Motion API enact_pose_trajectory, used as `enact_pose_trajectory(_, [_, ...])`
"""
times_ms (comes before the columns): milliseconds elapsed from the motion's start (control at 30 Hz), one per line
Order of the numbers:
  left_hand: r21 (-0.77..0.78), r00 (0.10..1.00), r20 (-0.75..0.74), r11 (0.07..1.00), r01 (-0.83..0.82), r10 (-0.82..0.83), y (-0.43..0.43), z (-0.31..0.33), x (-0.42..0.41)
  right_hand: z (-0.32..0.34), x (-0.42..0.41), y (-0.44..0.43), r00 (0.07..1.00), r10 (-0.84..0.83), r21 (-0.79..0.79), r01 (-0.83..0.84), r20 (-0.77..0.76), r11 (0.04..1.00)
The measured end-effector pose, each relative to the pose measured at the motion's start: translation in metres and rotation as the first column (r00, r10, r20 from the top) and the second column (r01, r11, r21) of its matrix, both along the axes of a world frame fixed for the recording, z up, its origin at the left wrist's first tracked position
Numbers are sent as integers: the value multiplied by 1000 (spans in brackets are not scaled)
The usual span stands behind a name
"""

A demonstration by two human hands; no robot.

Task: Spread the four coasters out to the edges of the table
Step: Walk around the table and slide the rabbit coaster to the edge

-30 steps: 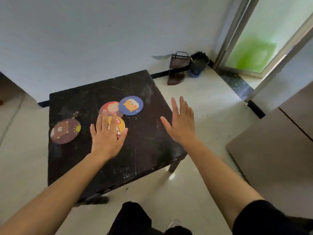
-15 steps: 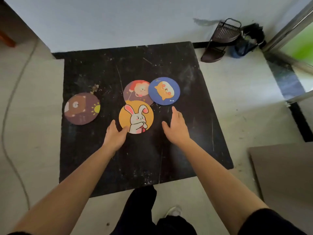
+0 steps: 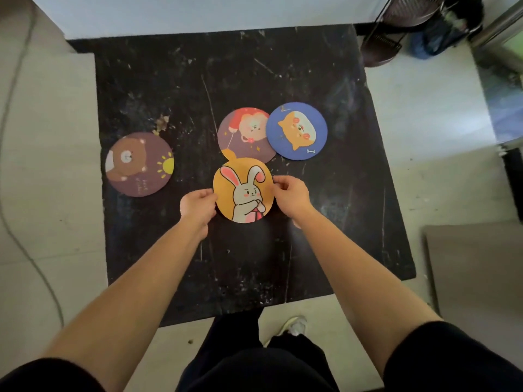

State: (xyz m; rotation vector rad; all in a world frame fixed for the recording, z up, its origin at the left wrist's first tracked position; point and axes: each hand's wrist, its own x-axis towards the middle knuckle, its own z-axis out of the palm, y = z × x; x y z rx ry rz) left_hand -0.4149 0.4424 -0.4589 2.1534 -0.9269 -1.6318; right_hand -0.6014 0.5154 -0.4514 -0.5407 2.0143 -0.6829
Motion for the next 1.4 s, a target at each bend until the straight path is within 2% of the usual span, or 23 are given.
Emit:
enact_pose_trajectory(133, [-69, 996, 51, 994, 81, -78, 15, 9, -1, 14, -7, 16, 999, 31, -31, -33, -43, 999])
enact_pose_trajectory(300, [-104, 983, 53, 978, 179, -174, 43, 23, 8, 29, -12, 46, 999, 33, -29, -33, -25, 999])
enact_pose_trajectory(467, [-114, 977, 71, 972, 207, -200, 86, 28, 26, 32, -3, 88, 997, 78, -32, -79, -26, 996])
enact_pose_trajectory(667, [-57, 961, 134, 966, 251, -241, 142, 10, 49, 12, 15, 147, 993, 121, 67, -120, -3, 990])
enact_pose_trajectory(767, [-30, 953, 181, 967, 254, -245, 161, -1, 58, -5, 22, 166, 983, 178, 142, -170, -48, 975])
enact_pose_trajectory(933, [-31, 959, 217, 981, 192, -181, 163, -13, 60, -21, 32, 171, 976, 140, 139, -117, -168, 983])
enact_pose_trajectory(1100, [-13, 953, 217, 976, 219, -211, 163, -15, 62, -23, 34, 175, 974, 137, 149, -111, -178, 983])
enact_pose_trajectory(1233, [-20, 910, 296, 951, 310, -290, 162, -15, 63, -21, 34, 172, 964, 148, 176, -110, -220, 978])
enact_pose_trajectory(1400, [6, 847, 358, 908, 419, -393, 156, -12, 60, -11, 31, 167, 942, 241, 266, -176, -235, 948])
